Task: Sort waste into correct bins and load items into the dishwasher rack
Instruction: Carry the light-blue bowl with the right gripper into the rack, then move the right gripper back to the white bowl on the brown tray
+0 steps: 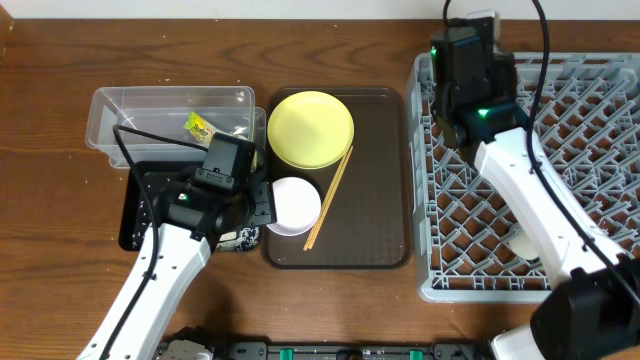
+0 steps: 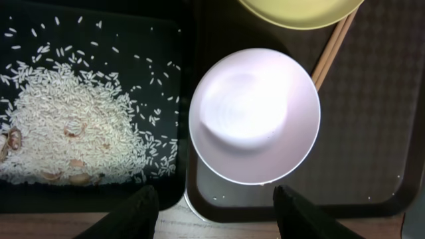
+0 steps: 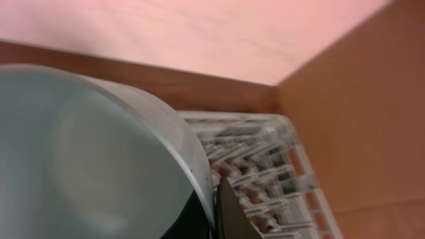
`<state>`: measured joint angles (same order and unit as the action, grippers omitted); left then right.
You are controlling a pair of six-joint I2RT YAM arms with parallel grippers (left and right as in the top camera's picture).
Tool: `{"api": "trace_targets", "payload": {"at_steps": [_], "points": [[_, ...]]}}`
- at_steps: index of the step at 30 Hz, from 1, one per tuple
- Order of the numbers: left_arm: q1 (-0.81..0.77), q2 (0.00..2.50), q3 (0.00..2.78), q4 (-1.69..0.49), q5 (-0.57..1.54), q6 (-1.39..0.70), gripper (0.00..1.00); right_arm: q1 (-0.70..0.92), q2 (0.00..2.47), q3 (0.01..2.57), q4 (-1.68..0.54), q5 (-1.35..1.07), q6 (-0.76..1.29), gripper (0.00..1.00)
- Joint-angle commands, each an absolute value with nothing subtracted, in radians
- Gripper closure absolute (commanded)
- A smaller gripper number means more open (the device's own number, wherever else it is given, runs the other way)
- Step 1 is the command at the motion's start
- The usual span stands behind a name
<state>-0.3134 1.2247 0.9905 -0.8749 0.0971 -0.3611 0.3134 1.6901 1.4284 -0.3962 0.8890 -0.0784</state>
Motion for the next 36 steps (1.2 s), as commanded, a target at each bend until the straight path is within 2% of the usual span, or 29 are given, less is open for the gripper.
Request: {"api": "trace_targets", "payload": {"at_steps": [1,13,19,27,28,34,36], "points": [[-0.310,1.222,0.981,-0.878,0.081,-0.348,0.41,0.277,1.758,1.441,-0.352,1.018,-0.162,0.99],[-0.310,1.222,0.981,-0.878,0.081,-0.348,0.41,0.284,1.963,1.441,-0.319,1.052,-0.176,0.99],[-0.310,1.222,0.981,-0.877,0.081,-0.348,0.41,0.324,1.972,1.440,-0.388,1.046,-0.097,0.99],[-0.310,1.222,0.981,-0.878,0.081,-0.348,0.41,0.358,1.972,1.440,-0.535,1.039,0.045,0.88],[-0.310,1.222,0.981,-0.878,0.081,-0.348,0.41,0.362,1.971,1.440,-0.560,1.039,0.065,0.83],[-0.310,1.222,0.981,-0.878,0.081,-0.348,0.41,0.386,1.963,1.440,-0.694,1.036,0.201,0.36],[-0.310,1.222,0.981,-0.878,0.081,-0.348,0.41,0.392,1.946,1.440,-0.713,0.993,0.209,0.28]]}}
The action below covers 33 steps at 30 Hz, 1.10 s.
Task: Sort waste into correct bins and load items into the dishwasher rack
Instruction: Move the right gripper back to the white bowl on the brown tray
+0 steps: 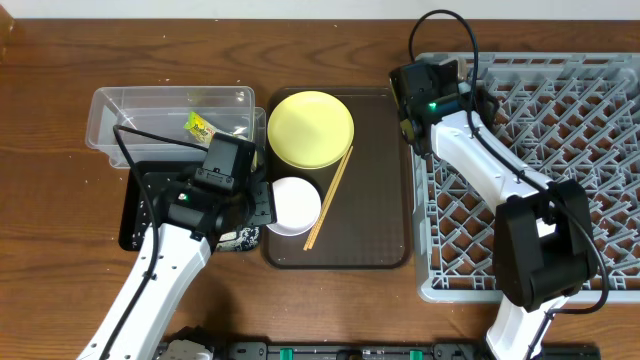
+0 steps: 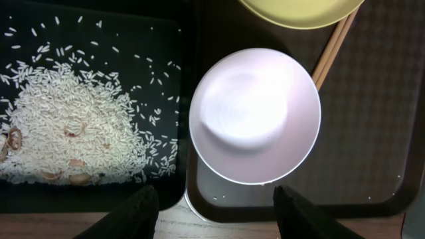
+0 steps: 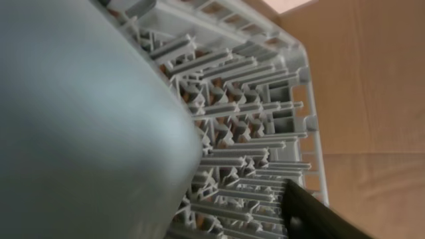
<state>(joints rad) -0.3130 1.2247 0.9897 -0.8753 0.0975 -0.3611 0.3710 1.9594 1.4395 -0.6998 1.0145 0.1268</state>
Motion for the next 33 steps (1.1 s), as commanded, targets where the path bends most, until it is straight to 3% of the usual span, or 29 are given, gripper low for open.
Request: {"api": "trace_targets", "payload": {"at_steps": [1,4,9,18,21,33], "points": [[-0.310,1.222,0.981,-0.878,0.081,-0.348,0.41,0.392,1.930,1.440,-0.720,0.960,0.209,0.25],[-0.310,1.222,0.981,-0.878,0.081,-0.348,0.41,0.392,1.863,1.440,-0.731,0.847,0.209,0.17],[-0.310,1.222,0.981,-0.878,0.081,-0.348,0.41,0.392,1.718,1.441,-0.752,0.669,0.201,0.14],[-0.296,1.210,0.982,-0.881,0.036,-0.353,0.41,0.394,1.611,1.439,-0.773,0.140,0.202,0.21],[-0.254,1.183,0.989,-0.897,0.030,-0.352,0.41,0.401,1.627,1.437,-0.807,0.039,0.202,0.24],[0.046,1.072,0.991,-0.944,0.011,-0.360,0.41,0.604,1.800,1.436,-0.822,-0.173,0.204,0.18]]}}
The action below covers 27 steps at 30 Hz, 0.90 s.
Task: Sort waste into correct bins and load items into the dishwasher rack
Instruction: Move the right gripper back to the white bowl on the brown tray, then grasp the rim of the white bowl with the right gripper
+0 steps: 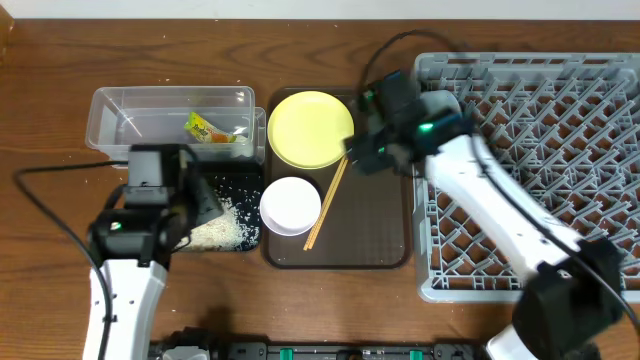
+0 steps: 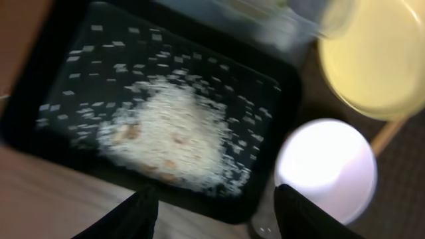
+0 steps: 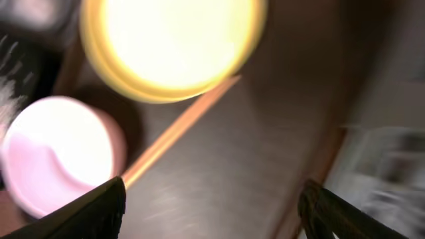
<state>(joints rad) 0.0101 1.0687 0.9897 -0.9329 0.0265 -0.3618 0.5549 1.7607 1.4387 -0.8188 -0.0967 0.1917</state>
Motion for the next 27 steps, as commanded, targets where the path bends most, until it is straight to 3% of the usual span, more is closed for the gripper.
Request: {"api": "trace_targets", "payload": {"at_steps": [1,5,10,13,18,21,27], "points": [[0.059,1.074,0.991,-0.952,0.011,-0.360,0.40,0.627,1.822,1.436,-0.822,-0.173,0.209,0.18],[0.069,1.079,0.989,-0.966,0.012,-0.360,0.41,0.705,1.901,1.436,-0.818,-0.163,0.241,0.18],[0.069,1.079,0.987,-0.972,0.014,-0.360,0.41,0.756,1.986,1.436,-0.805,-0.116,0.311,0.31],[0.069,1.079,0.987,-0.973,0.014,-0.360,0.41,0.765,2.021,1.436,-0.797,-0.110,0.326,0.51],[0.069,1.079,0.987,-0.983,0.014,-0.360,0.41,0.754,2.014,1.445,-0.775,-0.070,0.344,0.74],[0.069,1.079,0.987,-0.983,0.014,-0.360,0.41,0.728,1.980,1.480,-0.778,-0.045,0.344,0.99],[0.069,1.079,0.987,-0.984,0.014,-0.360,0.41,0.638,1.852,1.553,-0.797,0.017,0.281,0.99]]}}
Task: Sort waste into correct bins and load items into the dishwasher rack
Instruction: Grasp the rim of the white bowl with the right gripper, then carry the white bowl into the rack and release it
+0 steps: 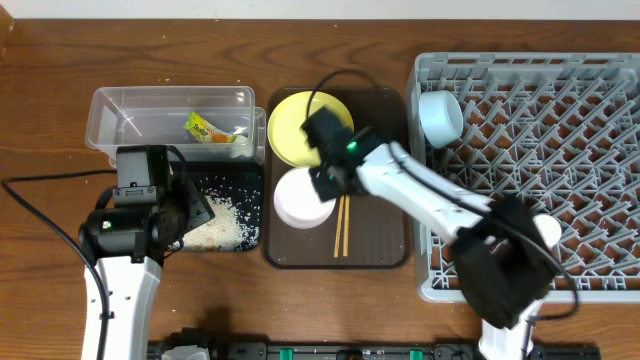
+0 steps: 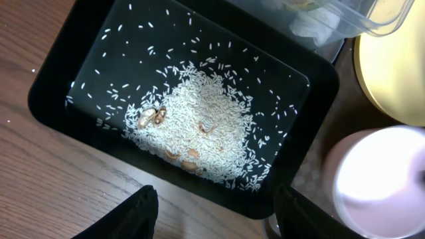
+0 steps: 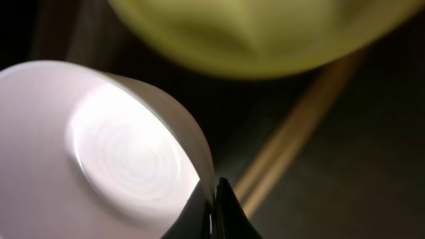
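Observation:
A white bowl (image 1: 298, 203) sits on the brown tray (image 1: 385, 215), and my right gripper (image 1: 322, 180) is shut on its rim. The right wrist view shows both fingers pinching the bowl's wall (image 3: 113, 146). The yellow plate (image 1: 300, 125) lies behind it, and the chopsticks (image 1: 340, 226) lie just to the bowl's right. A pale cup (image 1: 440, 115) rests in the rack's back-left corner. My left gripper (image 2: 214, 222) hangs open over the near edge of the black bin of rice (image 2: 186, 126).
The grey dish rack (image 1: 560, 150) fills the right side, with a white item (image 1: 545, 232) near its front. A clear bin (image 1: 170, 120) holding a yellow-green wrapper (image 1: 200, 127) stands at the back left. The black rice bin (image 1: 225, 215) adjoins the tray.
My right gripper was open above the tray beside the plate; it is now shut on the white bowl's rim. The chopsticks have turned from slanted to nearly straight. The left arm has hardly moved.
My right gripper first held the pale cup over the rack's back-left corner, then low in it, while my left gripper hung open above the white bowl. Then the cup stayed in the rack, the right gripper was open over the tray, and the left was over the rice bin. Now the right grips the bowl.

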`<state>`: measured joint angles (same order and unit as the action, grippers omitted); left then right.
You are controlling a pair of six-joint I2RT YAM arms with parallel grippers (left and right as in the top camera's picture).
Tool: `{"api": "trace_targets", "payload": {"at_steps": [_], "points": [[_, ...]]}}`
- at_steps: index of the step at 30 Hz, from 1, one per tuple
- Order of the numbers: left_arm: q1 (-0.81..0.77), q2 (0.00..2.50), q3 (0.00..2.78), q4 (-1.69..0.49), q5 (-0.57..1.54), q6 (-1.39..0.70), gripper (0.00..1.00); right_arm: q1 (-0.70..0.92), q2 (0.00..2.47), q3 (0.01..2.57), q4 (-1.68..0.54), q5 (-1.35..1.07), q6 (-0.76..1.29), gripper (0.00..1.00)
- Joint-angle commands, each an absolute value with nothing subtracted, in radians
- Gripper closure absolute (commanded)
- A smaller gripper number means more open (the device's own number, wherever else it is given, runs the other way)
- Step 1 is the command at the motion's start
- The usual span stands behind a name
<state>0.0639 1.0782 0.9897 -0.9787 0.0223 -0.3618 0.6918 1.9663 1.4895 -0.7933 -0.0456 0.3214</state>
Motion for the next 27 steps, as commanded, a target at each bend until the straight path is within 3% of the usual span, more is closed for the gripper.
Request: {"api": "trace_targets", "payload": {"at_steps": [1,8,13,18,27], "points": [[0.069,1.079,0.987,-0.984,0.014,-0.360,0.41,0.623,1.831,1.561,-0.804,0.038,0.271,0.99],[0.069,1.079,0.987,-0.983,0.014,-0.360,0.41,0.461,1.649,1.571,-0.834,0.300,0.165,0.99],[0.069,1.079,0.987,-0.983,0.014,-0.360,0.40,0.341,1.595,1.571,-0.784,0.622,0.009,0.99],[0.069,1.079,0.987,-0.982,0.014,-0.360,0.40,0.243,1.620,1.568,-0.682,0.900,-0.155,0.99],[0.069,1.079,0.987,-0.982,0.014,-0.360,0.41,0.125,1.763,1.568,-0.527,1.122,-0.323,0.99]]}}
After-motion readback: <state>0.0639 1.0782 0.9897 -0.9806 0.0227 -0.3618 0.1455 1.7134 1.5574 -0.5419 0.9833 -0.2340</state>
